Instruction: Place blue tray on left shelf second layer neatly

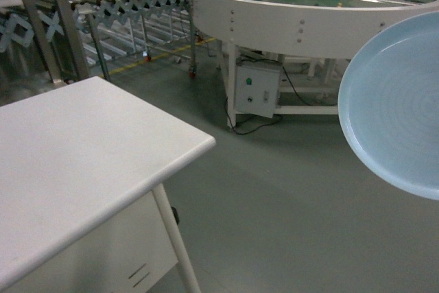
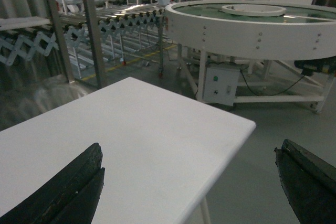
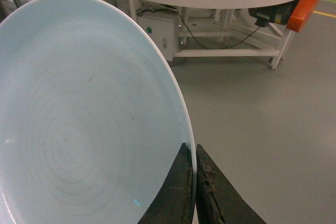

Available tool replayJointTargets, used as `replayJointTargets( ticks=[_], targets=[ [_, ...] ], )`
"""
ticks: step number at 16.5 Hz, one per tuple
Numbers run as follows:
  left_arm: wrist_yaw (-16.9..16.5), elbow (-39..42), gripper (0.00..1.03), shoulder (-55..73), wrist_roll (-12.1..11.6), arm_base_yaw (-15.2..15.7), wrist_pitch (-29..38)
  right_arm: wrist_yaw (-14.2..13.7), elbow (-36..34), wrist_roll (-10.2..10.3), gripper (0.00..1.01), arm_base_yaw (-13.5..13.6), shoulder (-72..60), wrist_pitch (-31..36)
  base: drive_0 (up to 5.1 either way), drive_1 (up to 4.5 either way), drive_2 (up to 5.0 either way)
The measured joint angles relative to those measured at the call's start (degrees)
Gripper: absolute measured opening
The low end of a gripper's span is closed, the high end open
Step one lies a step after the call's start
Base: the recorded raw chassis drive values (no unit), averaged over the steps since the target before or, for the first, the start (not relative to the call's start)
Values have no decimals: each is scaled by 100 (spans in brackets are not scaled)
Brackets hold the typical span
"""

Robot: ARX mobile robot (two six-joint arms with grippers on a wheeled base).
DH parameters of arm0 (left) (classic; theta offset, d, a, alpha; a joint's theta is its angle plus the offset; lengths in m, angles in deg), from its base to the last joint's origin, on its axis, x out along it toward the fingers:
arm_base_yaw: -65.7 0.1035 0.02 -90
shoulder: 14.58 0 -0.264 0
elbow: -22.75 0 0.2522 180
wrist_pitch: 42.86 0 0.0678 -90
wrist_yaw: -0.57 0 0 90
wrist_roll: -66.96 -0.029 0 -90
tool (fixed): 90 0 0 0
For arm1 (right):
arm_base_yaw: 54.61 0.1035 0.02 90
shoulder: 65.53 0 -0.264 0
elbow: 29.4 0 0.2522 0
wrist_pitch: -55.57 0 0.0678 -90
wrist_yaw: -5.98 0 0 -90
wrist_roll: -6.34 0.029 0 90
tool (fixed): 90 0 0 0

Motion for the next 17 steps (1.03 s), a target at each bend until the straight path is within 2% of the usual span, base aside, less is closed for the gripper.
replayJointTargets(
  ticks=[9, 17],
  targets=[
    [-11, 0, 98, 0, 0, 0, -15, -2, 0, 0, 2, 0, 0, -4, -121, -121, -121],
    [-11, 0, 98, 0, 0, 0, 7, 0, 0, 0, 2, 0, 2, 24, 279, -126, -584]
  ],
)
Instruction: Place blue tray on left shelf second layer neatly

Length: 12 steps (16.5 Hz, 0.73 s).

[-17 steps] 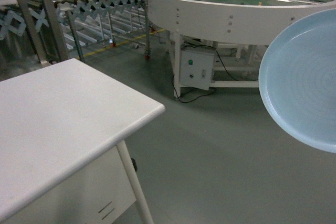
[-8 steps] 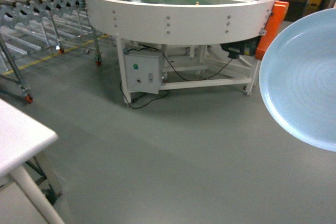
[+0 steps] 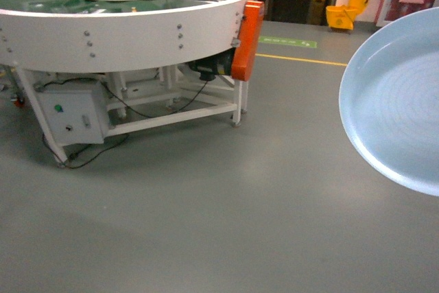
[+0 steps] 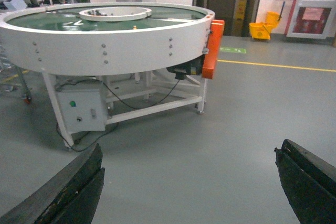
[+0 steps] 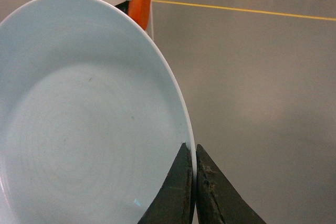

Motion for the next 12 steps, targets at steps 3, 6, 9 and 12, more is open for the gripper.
replayJointTargets(
  ticks=[3, 6, 9, 12],
  targets=[
    [-2, 0, 98, 0, 0, 0, -7, 2, 0, 0, 2, 0, -2, -20, 281, -128, -583],
    [0, 0, 98, 0, 0, 0, -11, 0, 0, 0, 2, 0, -2, -13, 281, -128, -583],
    [0, 0, 98, 0, 0, 0, -9, 2, 0, 2, 2, 0, 0, -9, 281, -128, -583],
    [-2, 0, 98, 0, 0, 0, -20, 0, 0, 0, 2, 2, -2, -28, 281, -128, -583]
  ],
)
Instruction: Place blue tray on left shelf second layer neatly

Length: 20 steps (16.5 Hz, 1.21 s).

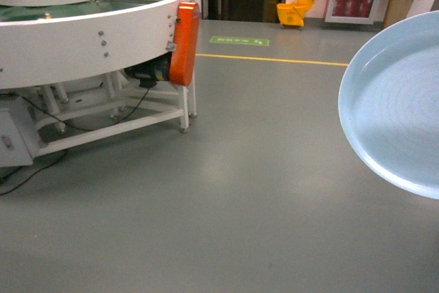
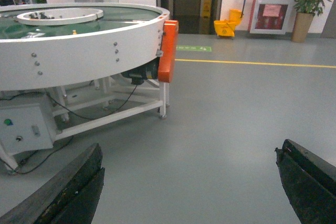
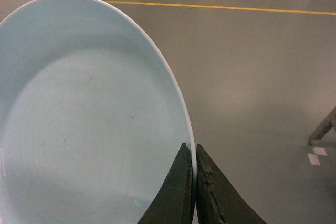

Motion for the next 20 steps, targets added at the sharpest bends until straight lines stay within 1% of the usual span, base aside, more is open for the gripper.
replayJointTargets(
  ticks=[10, 13, 15, 20],
  targets=[
    [9, 0, 98, 0, 0, 0, 11, 0, 0, 0, 2, -2, 2, 2, 268, -141, -596],
    [-2, 0, 98, 0, 0, 4, 15, -37, 0, 2, 2, -33, -9, 42, -165, -165, -165],
    [-2, 0, 98, 0, 0, 4, 37, 13, 0, 2, 2, -33, 2, 9, -173, -173, -173],
    [2, 0, 98, 0, 0, 4, 13, 7, 0, 2, 2, -33, 2, 22, -177, 240, -593]
  ],
)
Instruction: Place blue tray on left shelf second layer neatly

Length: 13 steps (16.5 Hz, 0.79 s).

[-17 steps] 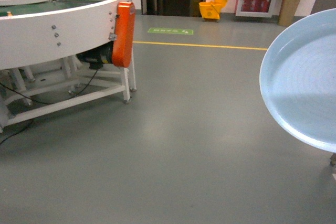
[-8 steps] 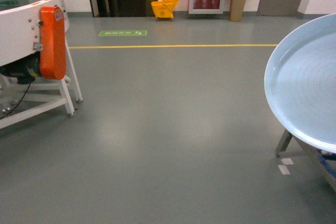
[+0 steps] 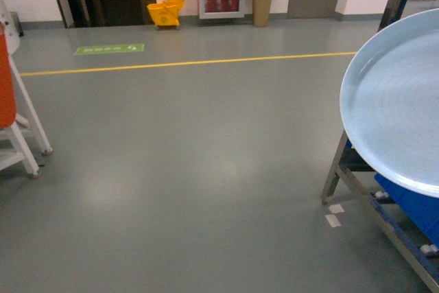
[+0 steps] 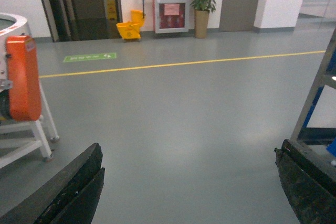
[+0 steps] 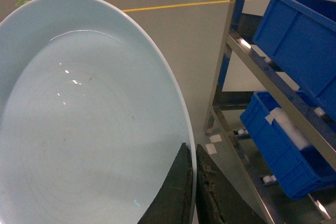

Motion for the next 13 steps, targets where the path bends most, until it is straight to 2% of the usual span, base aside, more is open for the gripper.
replayJointTargets(
  ticks=[6, 13],
  targets=[
    [0, 0, 98, 0, 0, 0, -11, 4, 0, 0, 2, 0, -9, -24, -159, 157, -474],
    [0, 0, 98, 0, 0, 0, 4, 11, 0, 0, 2, 4, -7, -15, -166, -166, -166]
  ],
)
